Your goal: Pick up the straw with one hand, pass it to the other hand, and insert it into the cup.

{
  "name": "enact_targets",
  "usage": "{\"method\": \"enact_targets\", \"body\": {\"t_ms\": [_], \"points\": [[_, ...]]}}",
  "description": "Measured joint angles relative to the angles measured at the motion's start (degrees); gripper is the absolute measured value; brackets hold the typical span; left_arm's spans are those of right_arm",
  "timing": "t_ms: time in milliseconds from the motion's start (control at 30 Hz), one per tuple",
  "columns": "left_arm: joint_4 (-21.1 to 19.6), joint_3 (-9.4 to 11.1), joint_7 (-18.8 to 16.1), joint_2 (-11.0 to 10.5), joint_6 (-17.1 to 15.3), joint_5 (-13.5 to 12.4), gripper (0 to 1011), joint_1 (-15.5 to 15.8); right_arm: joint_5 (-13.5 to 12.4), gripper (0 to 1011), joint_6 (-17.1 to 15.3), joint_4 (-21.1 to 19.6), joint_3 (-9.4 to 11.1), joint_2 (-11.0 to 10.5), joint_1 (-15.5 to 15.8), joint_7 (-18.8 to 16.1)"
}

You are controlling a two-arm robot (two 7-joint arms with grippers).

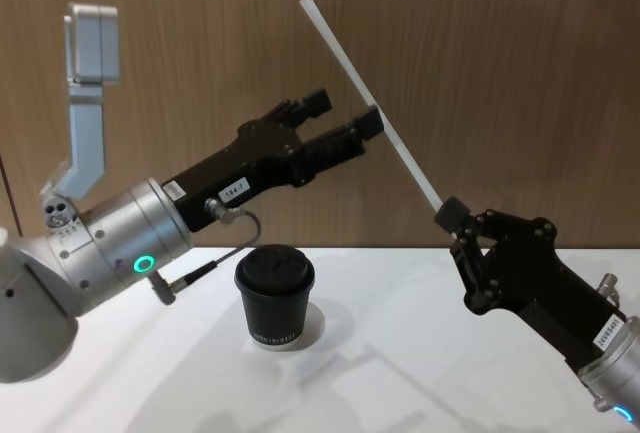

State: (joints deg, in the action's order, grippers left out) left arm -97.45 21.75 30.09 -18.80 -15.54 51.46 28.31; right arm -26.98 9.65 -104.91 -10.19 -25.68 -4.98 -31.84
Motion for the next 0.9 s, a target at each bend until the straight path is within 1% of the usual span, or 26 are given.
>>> {"method": "enact_targets", "body": {"t_ms": [367, 900], "points": [[2.6, 0.9, -0.5, 1.9, -0.7, 2.0, 1003, 1.8, 0.0, 0, 0.0, 0.0, 0.0, 0.0, 0.0, 0.0], [4.5, 2.1, -1.1, 3.0, -0.7, 3.0, 1003, 3.2, 0.0, 0, 0.0, 0.0, 0.0, 0.0, 0.0, 0.0]]}}
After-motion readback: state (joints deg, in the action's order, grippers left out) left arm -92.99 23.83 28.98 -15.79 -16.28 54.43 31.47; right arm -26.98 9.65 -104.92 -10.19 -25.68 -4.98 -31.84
